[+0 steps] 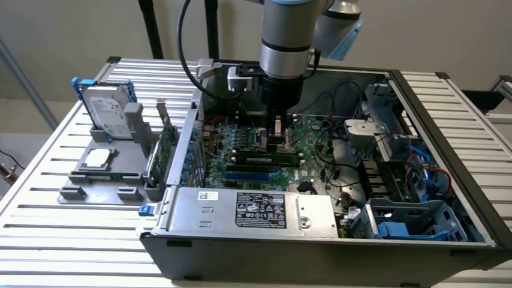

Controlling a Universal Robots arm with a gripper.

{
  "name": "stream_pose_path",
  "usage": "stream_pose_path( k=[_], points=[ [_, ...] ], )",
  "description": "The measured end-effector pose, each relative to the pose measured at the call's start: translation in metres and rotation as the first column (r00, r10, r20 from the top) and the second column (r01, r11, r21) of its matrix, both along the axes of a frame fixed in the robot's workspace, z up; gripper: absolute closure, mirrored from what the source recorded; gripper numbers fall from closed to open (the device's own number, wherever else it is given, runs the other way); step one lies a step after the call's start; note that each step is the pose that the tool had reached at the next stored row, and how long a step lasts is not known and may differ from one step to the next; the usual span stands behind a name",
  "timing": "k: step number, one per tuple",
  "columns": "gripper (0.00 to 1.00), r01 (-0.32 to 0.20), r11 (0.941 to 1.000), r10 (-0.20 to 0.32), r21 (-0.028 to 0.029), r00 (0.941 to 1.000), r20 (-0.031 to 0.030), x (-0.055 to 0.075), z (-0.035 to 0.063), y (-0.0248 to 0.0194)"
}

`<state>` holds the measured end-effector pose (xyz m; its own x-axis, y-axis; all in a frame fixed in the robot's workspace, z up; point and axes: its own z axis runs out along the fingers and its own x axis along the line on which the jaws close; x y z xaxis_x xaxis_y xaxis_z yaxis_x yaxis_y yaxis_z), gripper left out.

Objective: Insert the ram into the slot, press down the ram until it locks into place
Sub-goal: 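Press down the ram until it locks into place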

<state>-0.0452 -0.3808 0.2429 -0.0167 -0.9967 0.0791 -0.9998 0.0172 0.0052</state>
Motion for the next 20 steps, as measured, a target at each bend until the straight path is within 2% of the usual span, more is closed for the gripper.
stream_pose_path(
  k=[10,20],
  points=[
    [0.89,0.0,1.0,0.0,0.0,1.0,0.0,-0.0001,-0.0004,0.0],
    [0.89,0.0,1.0,0.0,0.0007,1.0,0.0,0.0,-0.0092,0.0003]
  ],
)
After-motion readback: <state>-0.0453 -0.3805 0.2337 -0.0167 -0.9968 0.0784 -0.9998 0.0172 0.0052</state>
